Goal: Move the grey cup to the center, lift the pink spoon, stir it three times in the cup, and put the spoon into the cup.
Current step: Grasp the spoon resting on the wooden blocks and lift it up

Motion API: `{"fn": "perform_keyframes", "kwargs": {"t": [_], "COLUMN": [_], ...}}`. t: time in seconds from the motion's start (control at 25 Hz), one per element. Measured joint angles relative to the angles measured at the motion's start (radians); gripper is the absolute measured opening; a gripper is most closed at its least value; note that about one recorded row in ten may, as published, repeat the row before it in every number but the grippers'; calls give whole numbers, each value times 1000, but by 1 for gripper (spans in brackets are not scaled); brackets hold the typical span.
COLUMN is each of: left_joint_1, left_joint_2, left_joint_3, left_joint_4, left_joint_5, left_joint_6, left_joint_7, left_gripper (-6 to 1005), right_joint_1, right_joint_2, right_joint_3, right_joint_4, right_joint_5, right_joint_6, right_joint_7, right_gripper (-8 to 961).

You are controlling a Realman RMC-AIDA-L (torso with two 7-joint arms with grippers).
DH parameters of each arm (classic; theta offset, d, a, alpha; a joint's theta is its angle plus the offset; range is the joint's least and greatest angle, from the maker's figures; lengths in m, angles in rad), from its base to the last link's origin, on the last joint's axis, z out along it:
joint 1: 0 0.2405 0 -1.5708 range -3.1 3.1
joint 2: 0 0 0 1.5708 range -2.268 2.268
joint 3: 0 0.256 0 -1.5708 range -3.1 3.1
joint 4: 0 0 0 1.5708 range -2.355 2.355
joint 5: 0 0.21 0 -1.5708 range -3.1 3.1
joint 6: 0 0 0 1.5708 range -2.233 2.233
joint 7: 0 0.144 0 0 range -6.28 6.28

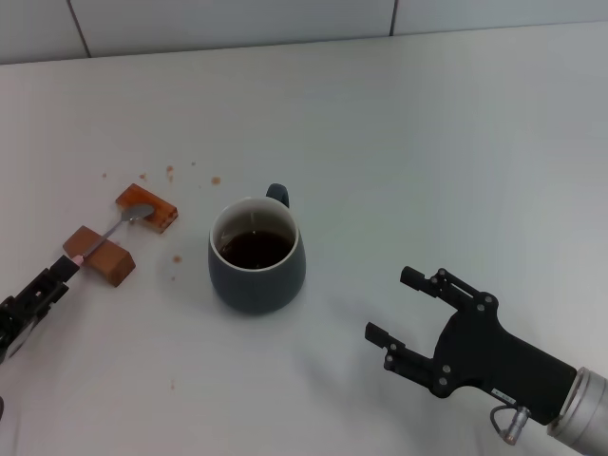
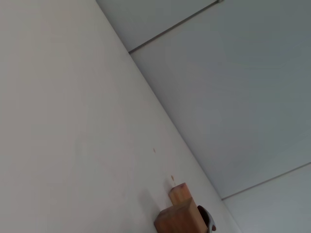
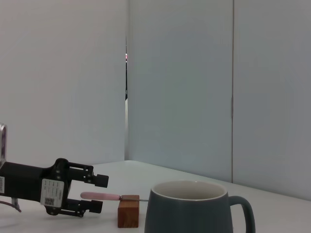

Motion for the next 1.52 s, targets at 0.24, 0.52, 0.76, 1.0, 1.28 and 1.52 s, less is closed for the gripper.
{"fn": "perform_keyframes", "kwargs": {"t": [0.24, 0.52, 0.76, 1.0, 1.28, 1.52], "left_joint_1": [-4, -6, -9, -8, -4, -2], "left_joint_2": [0, 0, 0, 0, -1, -1], "left_joint_3": [-1, -5, -2, -1, 0, 0], "left_joint_4": [0, 0, 0, -1, -9, -21], "left_joint_5": [0, 0, 0, 0, 0, 0], "left_joint_6": [0, 0, 1, 1, -2, -5], "left_joint_7": [-4, -7, -14, -30, -41, -42], "left_gripper": [617, 538, 489, 452, 429, 429], "right_joint_1": [0, 1, 5, 5, 7, 6], "right_joint_2": [0, 0, 0, 0, 0, 0], "right_joint_3": [0, 0, 0, 0, 0, 0], "right_joint_4": [0, 0, 0, 0, 0, 0], "right_joint_5": [0, 0, 0, 0, 0, 0], "right_joint_6": [1, 1, 1, 1, 1, 1], "right_joint_7": [0, 0, 0, 0, 0, 0], "right_gripper": [758, 758, 758, 758, 759, 759]}}
